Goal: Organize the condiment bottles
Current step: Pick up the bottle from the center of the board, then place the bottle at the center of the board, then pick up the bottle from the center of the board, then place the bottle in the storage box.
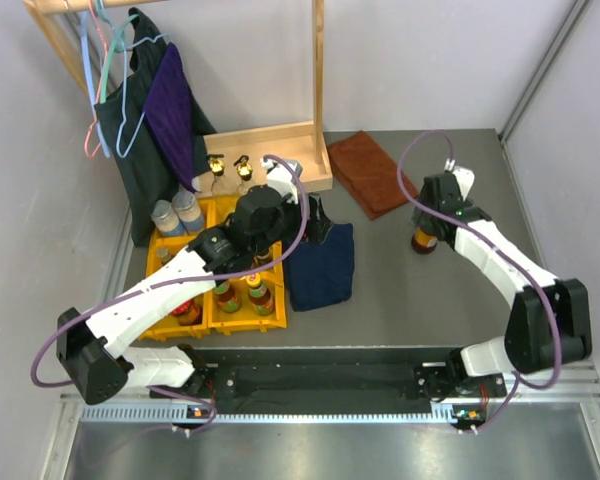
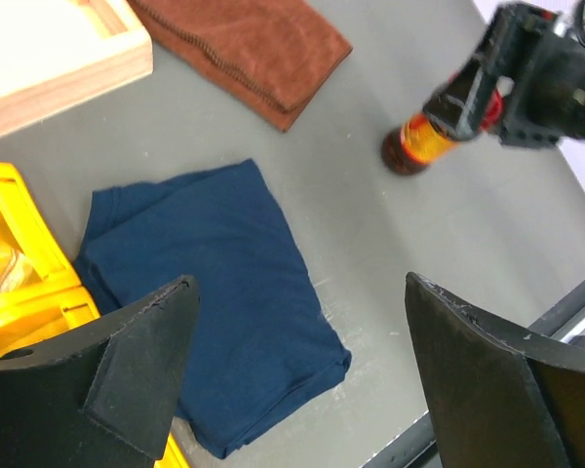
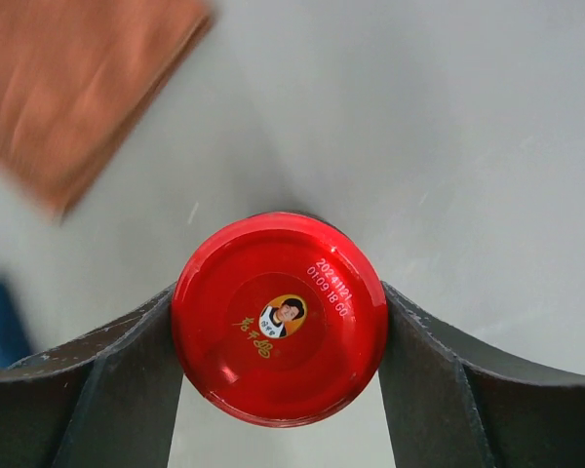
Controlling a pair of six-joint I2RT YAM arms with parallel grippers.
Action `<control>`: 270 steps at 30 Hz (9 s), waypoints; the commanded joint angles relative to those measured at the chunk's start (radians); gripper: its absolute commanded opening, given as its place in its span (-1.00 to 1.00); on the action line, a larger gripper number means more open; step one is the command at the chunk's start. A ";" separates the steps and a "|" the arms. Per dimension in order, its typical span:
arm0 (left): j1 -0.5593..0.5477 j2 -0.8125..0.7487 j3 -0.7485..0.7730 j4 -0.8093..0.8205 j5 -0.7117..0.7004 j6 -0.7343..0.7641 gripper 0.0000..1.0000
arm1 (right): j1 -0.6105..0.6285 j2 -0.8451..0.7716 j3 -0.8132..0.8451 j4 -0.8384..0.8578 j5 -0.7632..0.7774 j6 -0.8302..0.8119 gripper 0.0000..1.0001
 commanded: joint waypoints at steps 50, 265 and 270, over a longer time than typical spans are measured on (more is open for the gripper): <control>-0.359 0.029 -0.305 0.374 -0.071 0.145 0.88 | 0.653 -0.611 -0.094 -0.322 0.173 0.164 0.97; 0.585 -0.526 -0.493 -0.772 -0.818 -0.898 -0.51 | 0.573 -0.967 -0.260 -0.401 0.221 0.135 0.97; 0.585 -0.525 -0.510 -0.743 -0.809 -0.883 0.24 | 0.574 -0.968 -0.257 -0.404 0.221 0.135 0.97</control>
